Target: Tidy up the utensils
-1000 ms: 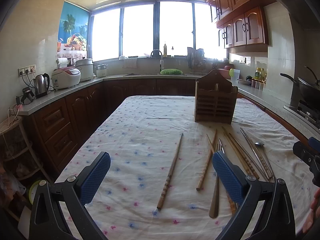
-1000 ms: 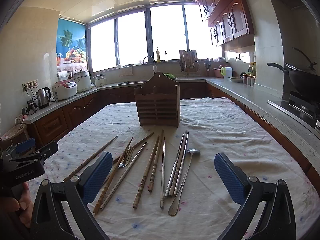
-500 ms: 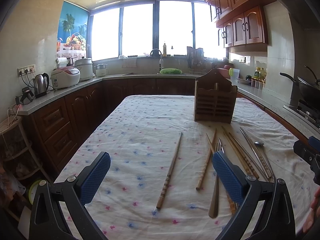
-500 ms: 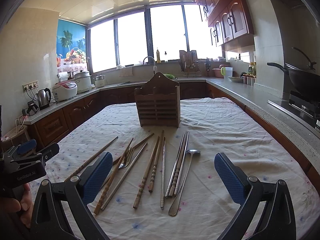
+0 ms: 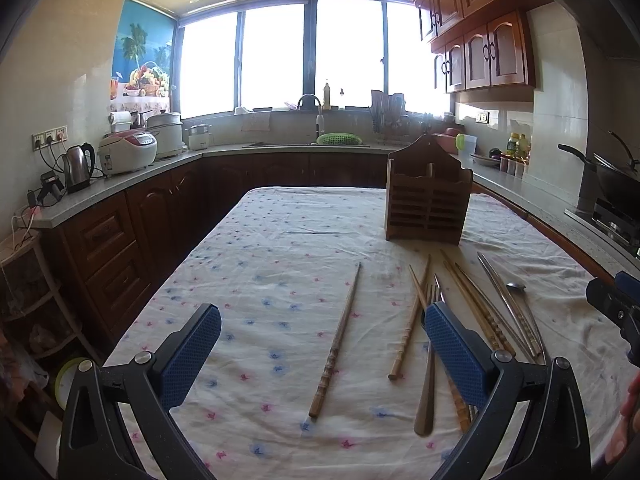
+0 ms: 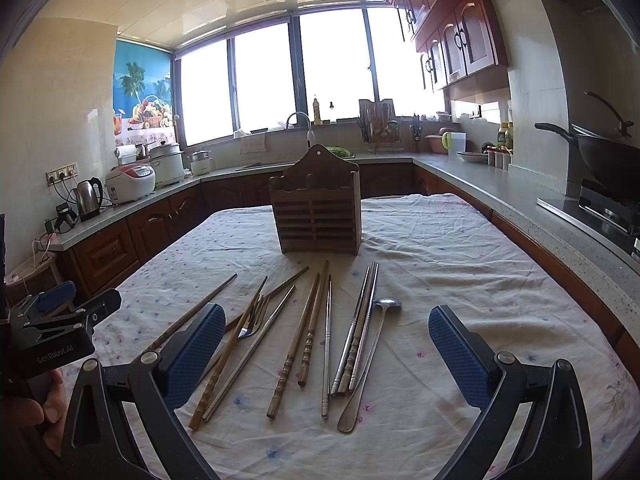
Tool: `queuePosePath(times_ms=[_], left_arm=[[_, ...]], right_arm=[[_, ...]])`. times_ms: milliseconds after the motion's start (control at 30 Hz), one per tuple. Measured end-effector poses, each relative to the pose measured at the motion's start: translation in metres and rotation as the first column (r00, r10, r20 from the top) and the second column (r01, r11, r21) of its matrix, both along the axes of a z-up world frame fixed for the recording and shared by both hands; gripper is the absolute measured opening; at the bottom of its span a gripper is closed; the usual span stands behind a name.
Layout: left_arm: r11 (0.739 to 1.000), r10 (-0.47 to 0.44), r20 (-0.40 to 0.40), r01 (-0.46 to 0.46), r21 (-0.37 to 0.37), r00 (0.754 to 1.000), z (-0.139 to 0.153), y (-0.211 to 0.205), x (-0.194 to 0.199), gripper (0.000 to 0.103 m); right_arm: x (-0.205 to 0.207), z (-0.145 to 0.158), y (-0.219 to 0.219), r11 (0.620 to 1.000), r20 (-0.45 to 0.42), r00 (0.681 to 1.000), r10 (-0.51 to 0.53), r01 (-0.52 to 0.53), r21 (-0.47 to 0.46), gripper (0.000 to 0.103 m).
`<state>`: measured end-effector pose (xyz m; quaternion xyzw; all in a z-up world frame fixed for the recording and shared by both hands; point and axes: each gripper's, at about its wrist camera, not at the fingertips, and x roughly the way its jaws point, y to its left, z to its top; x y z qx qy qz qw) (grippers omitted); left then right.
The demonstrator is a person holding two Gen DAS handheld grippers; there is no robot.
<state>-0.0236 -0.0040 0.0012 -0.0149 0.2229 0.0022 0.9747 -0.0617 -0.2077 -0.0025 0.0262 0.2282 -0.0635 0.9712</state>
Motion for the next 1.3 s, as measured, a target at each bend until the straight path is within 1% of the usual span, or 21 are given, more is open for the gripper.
queuePosePath(times_ms=[100, 200, 300, 500, 667, 800, 933, 1000, 1067, 1167, 1233, 1267, 1300], left_arm=[[1.000, -0.008, -0.017, 0.008, -0.015, 1.000, 0.000, 0.002, 0.004, 0.102], [0.999, -0.026, -0.050, 0.024, -0.035, 0.998, 0.001, 0.004, 0.011, 0.102], [0.998, -0.046, -0.090, 0.041, -0.057, 0.995, 0.003, 0.007, 0.021, 0.102], [0.996, -0.069, -0.154, 0.060, -0.066, 0.986, 0.012, 0.011, 0.047, 0.102], [0.996, -0.086, -0.195, 0.076, -0.056, 0.977, 0.017, 0.010, 0.070, 0.097], [0.995, -0.093, -0.235, 0.081, -0.063, 0.968, 0.020, 0.013, 0.091, 0.089], [0.993, -0.115, -0.282, 0.102, -0.063, 0.952, 0.022, 0.014, 0.115, 0.076], [0.992, -0.125, -0.302, 0.113, -0.056, 0.945, 0.023, 0.012, 0.125, 0.074], [0.991, -0.133, -0.316, 0.124, -0.049, 0.940, 0.022, 0.010, 0.134, 0.072], [0.990, -0.144, -0.337, 0.135, -0.050, 0.930, 0.020, 0.009, 0.146, 0.071], [0.989, -0.150, -0.356, 0.141, -0.052, 0.922, 0.014, 0.008, 0.157, 0.068], [0.988, -0.154, -0.367, 0.145, -0.051, 0.918, 0.012, 0.007, 0.162, 0.067], [0.987, -0.157, -0.378, 0.150, -0.050, 0.912, 0.010, 0.006, 0.168, 0.065]], right_arm=[[0.001, 0.001, -0.001, 1.000, 0.001, 1.000, 0.001, -0.001, 0.005, 0.102], [0.003, 0.002, -0.001, 1.000, -0.005, 1.000, 0.005, -0.005, 0.013, 0.102], [0.008, 0.004, -0.003, 1.000, -0.022, 1.000, 0.015, -0.014, 0.024, 0.102], [0.024, 0.007, -0.011, 0.998, -0.066, 0.997, 0.028, -0.024, 0.054, 0.102], [0.043, 0.009, -0.024, 0.994, -0.110, 0.993, 0.036, -0.025, 0.104, 0.102], [0.063, 0.007, -0.031, 0.984, -0.147, 0.986, 0.073, -0.047, 0.170, 0.101], [0.081, 0.002, -0.037, 0.978, -0.190, 0.978, 0.086, -0.046, 0.205, 0.093], [0.090, -0.002, -0.045, 0.971, -0.213, 0.973, 0.086, -0.034, 0.238, 0.086], [0.097, -0.007, -0.053, 0.969, -0.245, 0.967, 0.066, -0.004, 0.245, 0.077], [0.105, -0.016, -0.065, 0.971, -0.293, 0.956, 0.032, 0.040, 0.237, 0.070], [0.108, -0.024, -0.071, 0.969, -0.329, 0.944, 0.017, 0.066, 0.240, 0.067], [0.110, -0.029, -0.075, 0.966, -0.348, 0.937, 0.015, 0.076, 0.246, 0.062], [0.111, -0.033, -0.078, 0.964, -0.369, 0.929, 0.012, 0.087, 0.251, 0.060]])
